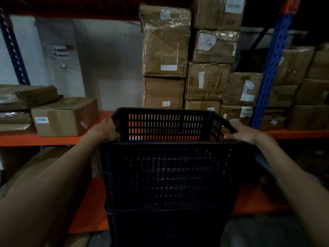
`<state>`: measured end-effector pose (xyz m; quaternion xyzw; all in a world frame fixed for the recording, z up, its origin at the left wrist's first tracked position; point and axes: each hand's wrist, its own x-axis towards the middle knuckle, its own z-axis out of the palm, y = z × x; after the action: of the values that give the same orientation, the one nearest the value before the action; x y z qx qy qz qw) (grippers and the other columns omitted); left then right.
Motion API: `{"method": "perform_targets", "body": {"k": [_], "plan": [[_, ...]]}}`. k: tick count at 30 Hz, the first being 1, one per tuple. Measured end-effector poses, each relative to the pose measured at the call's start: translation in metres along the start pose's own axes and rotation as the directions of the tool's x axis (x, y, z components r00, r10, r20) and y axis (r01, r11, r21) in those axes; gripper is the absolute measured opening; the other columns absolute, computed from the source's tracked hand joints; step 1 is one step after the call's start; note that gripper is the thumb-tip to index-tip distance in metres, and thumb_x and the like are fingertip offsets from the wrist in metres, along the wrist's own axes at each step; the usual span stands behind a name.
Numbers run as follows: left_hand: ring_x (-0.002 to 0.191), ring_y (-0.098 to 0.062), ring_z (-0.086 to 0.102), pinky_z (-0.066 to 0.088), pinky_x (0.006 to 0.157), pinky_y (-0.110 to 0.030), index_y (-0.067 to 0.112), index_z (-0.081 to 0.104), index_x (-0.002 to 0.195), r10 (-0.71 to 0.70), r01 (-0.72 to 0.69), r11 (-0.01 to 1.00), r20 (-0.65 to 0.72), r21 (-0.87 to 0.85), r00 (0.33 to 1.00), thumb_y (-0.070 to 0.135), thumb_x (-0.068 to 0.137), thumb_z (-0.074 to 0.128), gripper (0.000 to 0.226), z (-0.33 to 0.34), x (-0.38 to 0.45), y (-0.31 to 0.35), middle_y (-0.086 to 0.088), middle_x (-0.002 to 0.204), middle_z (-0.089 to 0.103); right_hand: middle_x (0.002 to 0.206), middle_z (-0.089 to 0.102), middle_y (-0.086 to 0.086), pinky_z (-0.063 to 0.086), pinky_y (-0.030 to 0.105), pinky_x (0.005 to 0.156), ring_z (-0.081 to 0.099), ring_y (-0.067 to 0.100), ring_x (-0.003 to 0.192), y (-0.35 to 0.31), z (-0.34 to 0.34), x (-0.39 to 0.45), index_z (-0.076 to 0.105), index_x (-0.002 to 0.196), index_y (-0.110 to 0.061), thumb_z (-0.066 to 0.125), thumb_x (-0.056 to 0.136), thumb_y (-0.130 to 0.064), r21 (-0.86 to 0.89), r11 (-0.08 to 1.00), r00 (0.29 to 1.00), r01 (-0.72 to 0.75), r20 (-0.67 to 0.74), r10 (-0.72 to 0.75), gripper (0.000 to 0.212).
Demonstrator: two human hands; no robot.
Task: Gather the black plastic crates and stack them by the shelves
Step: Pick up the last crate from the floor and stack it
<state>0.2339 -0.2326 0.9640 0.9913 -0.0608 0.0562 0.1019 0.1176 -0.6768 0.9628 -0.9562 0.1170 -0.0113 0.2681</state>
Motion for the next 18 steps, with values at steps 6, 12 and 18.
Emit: {"method": "perform_targets", "body": {"k": [6,12,18], "plan": [[0.093,-0.038,0.064,0.050,0.078,-0.039,0.004,0.068,0.104,0.010,-0.114,0.957,-0.361,-0.268,0.932,0.026,0.081,0.059,0.033,-0.008,-0.018,0.001,-0.022,0.102,0.068,0.137,0.055,0.007,0.035,0.036,0.087,0.052,0.029,0.122,-0.003,0.001,-0.020,0.048,0.138,-0.021,0.048,0.092,-0.050,-0.120,0.980,0.929,0.160,-0.316,-0.191,0.054],[0.139,-0.037,0.035,0.027,0.112,-0.053,0.025,0.037,0.145,0.087,-0.078,0.987,0.055,-0.144,0.995,0.090,0.063,0.034,0.105,-0.011,-0.041,0.017,-0.020,0.149,0.040,0.155,0.034,0.002,0.022,0.052,0.112,0.030,0.028,0.142,-0.018,0.010,-0.035,0.044,0.141,-0.032,0.018,0.057,-0.098,-0.049,0.999,0.991,-0.010,-0.136,0.004,0.110],[0.148,-0.036,0.016,0.008,0.115,-0.063,0.035,0.031,0.148,0.058,-0.058,0.998,0.031,-0.006,0.998,0.105,0.035,0.013,0.134,-0.006,-0.047,0.021,-0.019,0.161,0.012,0.163,0.007,-0.004,0.006,0.060,0.113,0.005,0.027,0.149,-0.021,0.017,-0.026,0.028,0.143,-0.050,0.000,0.042,-0.103,-0.292,0.947,0.989,-0.136,-0.093,0.113,0.118]]}}
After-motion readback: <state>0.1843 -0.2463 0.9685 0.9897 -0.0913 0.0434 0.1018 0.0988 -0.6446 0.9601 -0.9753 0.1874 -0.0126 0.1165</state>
